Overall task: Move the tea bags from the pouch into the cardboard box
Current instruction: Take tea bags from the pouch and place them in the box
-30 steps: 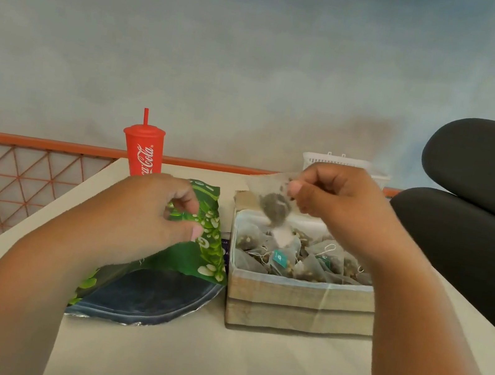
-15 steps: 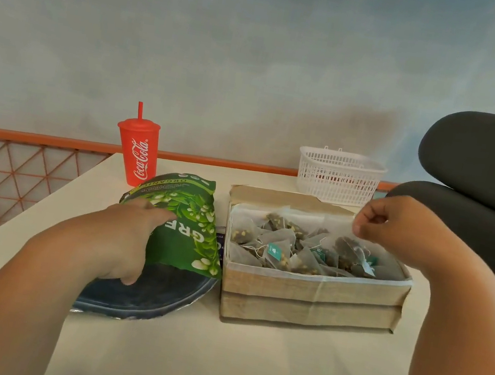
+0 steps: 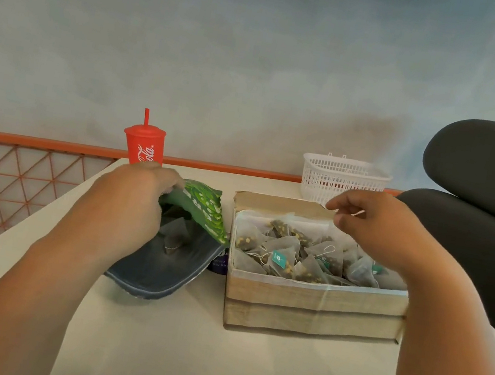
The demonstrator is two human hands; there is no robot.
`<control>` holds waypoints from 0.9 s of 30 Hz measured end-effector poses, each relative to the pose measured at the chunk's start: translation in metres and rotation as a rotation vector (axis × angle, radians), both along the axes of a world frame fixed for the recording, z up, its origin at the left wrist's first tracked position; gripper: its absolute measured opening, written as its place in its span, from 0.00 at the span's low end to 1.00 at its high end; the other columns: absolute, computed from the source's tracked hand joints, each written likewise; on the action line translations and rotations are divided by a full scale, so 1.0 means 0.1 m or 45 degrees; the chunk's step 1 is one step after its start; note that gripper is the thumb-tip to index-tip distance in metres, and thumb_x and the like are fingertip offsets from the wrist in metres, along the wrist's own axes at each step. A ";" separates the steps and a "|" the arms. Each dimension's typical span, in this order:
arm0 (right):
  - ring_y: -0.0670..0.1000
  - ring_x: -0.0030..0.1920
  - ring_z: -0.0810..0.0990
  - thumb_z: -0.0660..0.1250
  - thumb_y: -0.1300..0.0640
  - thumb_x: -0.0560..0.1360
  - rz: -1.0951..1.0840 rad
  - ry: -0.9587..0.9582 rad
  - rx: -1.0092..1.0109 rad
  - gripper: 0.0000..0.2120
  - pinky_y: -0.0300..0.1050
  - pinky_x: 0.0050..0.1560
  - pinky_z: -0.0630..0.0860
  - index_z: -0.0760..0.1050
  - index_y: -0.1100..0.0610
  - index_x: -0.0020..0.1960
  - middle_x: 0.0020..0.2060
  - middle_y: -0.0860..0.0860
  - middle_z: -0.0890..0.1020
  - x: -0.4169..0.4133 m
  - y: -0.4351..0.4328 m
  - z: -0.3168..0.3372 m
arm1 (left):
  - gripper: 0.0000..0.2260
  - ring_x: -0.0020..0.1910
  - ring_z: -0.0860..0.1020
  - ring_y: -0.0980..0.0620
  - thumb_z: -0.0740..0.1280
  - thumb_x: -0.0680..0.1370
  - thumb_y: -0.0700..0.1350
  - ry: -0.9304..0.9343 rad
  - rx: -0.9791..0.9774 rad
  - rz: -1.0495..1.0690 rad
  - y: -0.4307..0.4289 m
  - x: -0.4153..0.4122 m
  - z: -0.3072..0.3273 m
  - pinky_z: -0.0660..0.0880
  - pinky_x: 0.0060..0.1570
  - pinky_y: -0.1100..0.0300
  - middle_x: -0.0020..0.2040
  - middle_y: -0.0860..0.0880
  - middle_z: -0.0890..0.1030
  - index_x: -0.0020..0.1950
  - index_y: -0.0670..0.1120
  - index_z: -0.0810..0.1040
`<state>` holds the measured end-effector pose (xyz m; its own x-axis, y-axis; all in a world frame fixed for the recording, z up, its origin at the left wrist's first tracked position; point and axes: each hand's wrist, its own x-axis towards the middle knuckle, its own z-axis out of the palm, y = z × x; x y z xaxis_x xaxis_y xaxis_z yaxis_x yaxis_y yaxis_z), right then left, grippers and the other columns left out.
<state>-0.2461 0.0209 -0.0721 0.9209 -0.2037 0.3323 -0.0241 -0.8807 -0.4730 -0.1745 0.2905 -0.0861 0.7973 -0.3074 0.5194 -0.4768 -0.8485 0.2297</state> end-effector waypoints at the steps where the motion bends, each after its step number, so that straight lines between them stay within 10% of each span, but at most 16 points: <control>1: 0.41 0.44 0.75 0.62 0.60 0.77 0.042 -0.030 0.007 0.10 0.31 0.39 0.67 0.77 0.50 0.54 0.47 0.44 0.78 0.02 0.08 0.01 | 0.18 0.51 0.77 0.46 0.64 0.72 0.31 -0.089 -0.069 -0.049 0.00 0.00 0.00 0.74 0.50 0.54 0.54 0.47 0.80 0.58 0.47 0.79; 10: 0.46 0.52 0.77 0.54 0.75 0.72 0.330 -0.051 -0.024 0.29 0.40 0.50 0.77 0.77 0.45 0.55 0.56 0.48 0.78 0.04 0.88 0.05 | 0.11 0.39 0.76 0.50 0.67 0.71 0.31 -0.359 -0.270 -0.201 0.02 0.00 0.02 0.73 0.43 0.58 0.44 0.48 0.80 0.47 0.44 0.82; 19: 0.42 0.63 0.69 0.59 0.60 0.76 0.543 -0.237 -0.021 0.28 0.35 0.58 0.66 0.59 0.42 0.72 0.70 0.42 0.66 0.00 1.22 -0.05 | 0.11 0.39 0.74 0.53 0.67 0.70 0.29 -0.398 -0.233 -0.233 0.05 -0.01 0.06 0.70 0.41 0.60 0.43 0.48 0.80 0.46 0.43 0.82; 27: 0.55 0.65 0.70 0.60 0.64 0.76 0.575 -0.233 -0.396 0.16 0.46 0.56 0.72 0.75 0.53 0.61 0.73 0.50 0.61 0.10 1.25 -0.16 | 0.11 0.37 0.73 0.55 0.67 0.70 0.29 -0.455 -0.286 -0.229 0.07 -0.01 0.07 0.66 0.39 0.70 0.41 0.49 0.79 0.45 0.43 0.82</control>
